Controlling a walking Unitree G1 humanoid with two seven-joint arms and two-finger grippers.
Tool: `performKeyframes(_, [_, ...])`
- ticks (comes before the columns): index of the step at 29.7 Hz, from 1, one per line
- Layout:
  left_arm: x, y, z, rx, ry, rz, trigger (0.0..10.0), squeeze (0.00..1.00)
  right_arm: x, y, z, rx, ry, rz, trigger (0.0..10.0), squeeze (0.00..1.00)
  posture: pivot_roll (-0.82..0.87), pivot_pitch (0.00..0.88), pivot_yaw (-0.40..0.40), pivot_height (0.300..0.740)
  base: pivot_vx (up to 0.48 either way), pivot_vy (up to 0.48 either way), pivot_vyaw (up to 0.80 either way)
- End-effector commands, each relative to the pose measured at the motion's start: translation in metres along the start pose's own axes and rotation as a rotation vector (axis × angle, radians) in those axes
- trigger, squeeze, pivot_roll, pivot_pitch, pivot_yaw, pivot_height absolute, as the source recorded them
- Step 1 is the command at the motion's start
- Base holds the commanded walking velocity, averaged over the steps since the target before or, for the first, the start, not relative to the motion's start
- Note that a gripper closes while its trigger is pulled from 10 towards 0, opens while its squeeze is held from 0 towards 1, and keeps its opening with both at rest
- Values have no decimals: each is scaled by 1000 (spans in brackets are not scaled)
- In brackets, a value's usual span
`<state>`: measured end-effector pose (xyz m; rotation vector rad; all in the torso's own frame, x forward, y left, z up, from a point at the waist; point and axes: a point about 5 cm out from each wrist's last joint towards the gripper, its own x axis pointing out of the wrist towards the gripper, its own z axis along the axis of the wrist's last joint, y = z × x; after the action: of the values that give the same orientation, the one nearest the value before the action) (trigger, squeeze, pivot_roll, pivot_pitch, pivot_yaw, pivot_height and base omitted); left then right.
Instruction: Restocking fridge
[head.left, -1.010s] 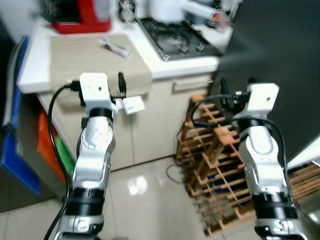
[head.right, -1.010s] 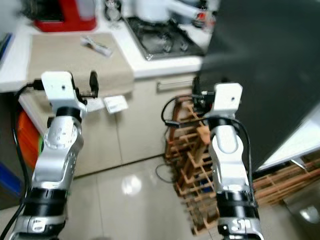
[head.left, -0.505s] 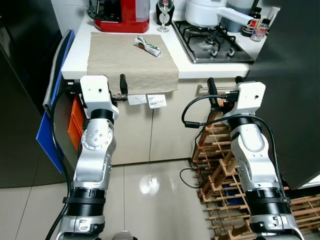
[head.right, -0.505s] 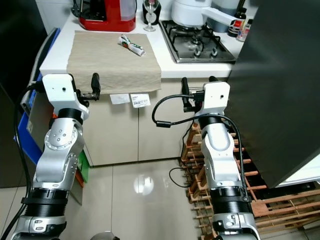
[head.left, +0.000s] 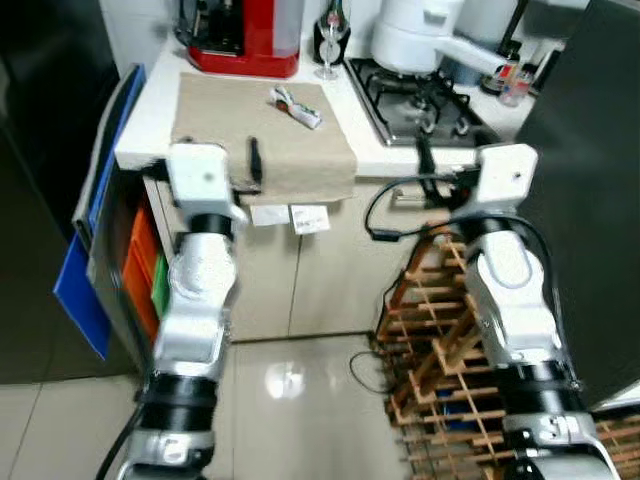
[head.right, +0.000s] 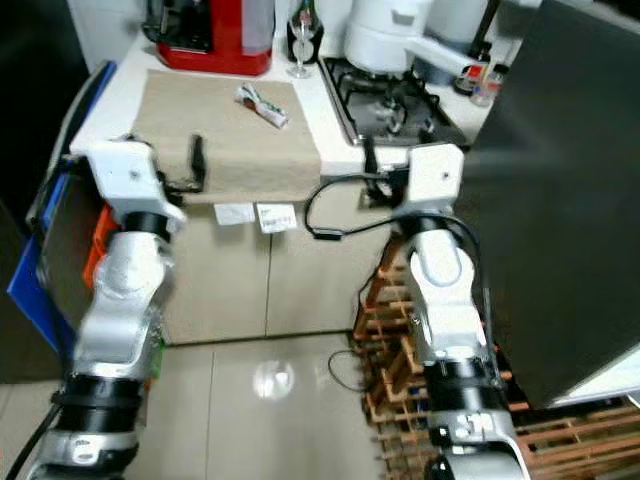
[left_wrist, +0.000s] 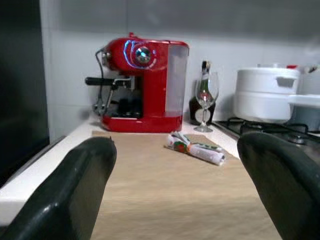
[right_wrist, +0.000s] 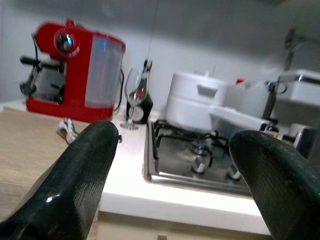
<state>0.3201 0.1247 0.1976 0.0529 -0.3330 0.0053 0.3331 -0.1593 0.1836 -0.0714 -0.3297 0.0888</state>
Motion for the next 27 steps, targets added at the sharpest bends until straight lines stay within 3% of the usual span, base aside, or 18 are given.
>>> performKeyframes(1, [1, 10, 4, 18, -20, 19, 10000, 0, 3, 8, 3, 17, -15, 13, 10000, 0, 0, 0, -99, 740, 480, 0, 0])
performKeyframes(16, [0, 15, 5, 7, -13, 49, 10000, 0, -2, 11, -2, 23, 4, 20, 10000, 0, 2, 0, -93, 740, 480, 0, 0])
performKeyframes(21, [0, 14, 5, 6, -13, 49, 10000, 0, -2, 10, -1, 23, 3, 10, 10000, 0, 1, 0, -92, 740, 480, 0, 746])
performKeyframes(27, [1, 13, 5, 3, -9, 36, 10000, 0, 2, 5, 2, 20, -4, -1, 10000, 0, 3, 0, -94, 740, 480, 0, 0])
